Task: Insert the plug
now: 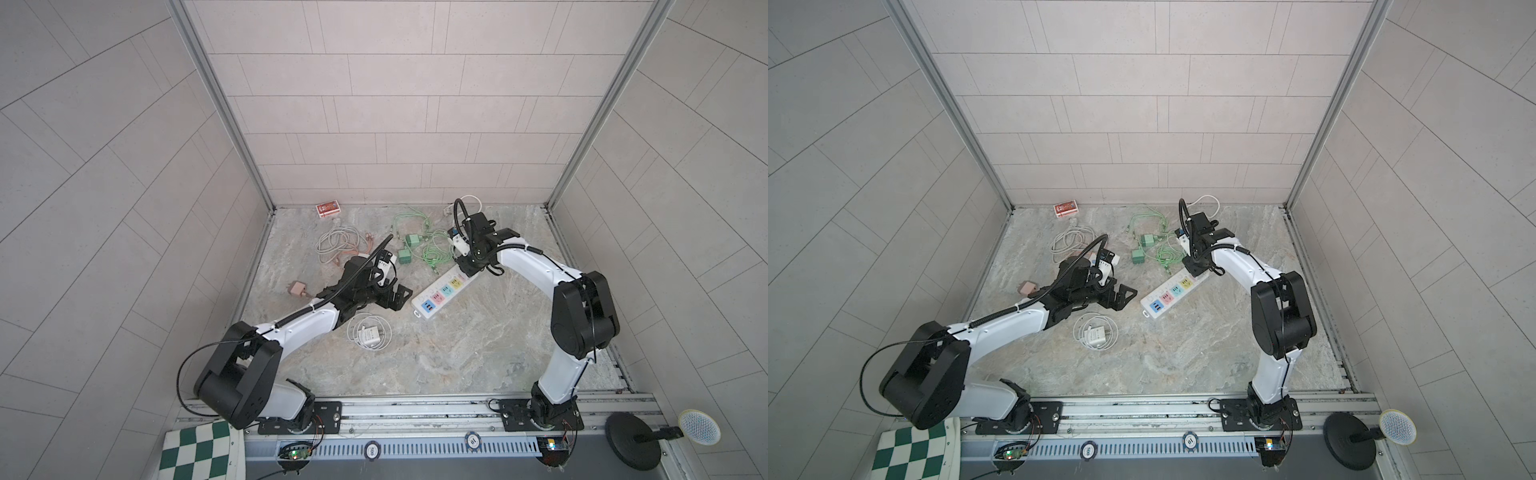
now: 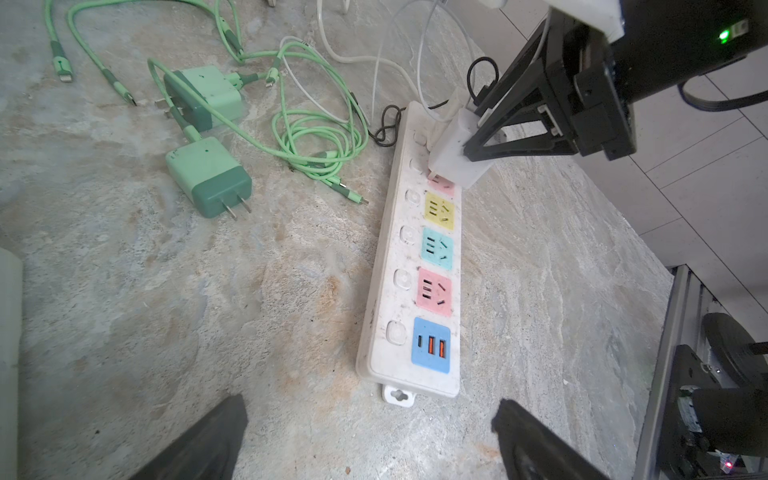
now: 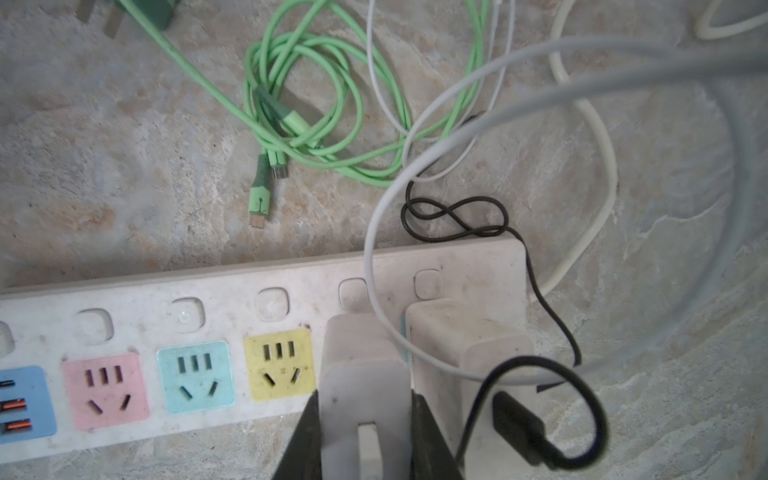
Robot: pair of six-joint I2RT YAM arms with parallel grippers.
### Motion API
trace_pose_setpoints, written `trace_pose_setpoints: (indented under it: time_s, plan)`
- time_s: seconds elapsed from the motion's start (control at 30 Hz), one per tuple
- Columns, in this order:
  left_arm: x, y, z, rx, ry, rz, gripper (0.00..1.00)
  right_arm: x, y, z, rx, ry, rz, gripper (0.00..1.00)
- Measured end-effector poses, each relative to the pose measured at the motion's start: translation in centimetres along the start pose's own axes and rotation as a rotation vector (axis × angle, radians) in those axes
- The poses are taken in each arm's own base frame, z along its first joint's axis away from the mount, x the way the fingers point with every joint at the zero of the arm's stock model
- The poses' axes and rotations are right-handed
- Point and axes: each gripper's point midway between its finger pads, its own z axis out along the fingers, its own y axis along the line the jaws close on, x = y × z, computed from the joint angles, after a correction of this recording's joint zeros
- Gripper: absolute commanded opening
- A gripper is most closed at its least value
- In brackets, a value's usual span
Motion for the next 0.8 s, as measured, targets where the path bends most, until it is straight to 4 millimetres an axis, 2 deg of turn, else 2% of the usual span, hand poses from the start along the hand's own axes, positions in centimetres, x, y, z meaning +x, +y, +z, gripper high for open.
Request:
trace_pose_setpoints:
  time_s: [0.8]
  plan:
    - [0.05,0.02,0.06,0.0,0.002,0.0,1.0,0.75,-0.4,-0.27,0.026,0.025,0.016,0.0]
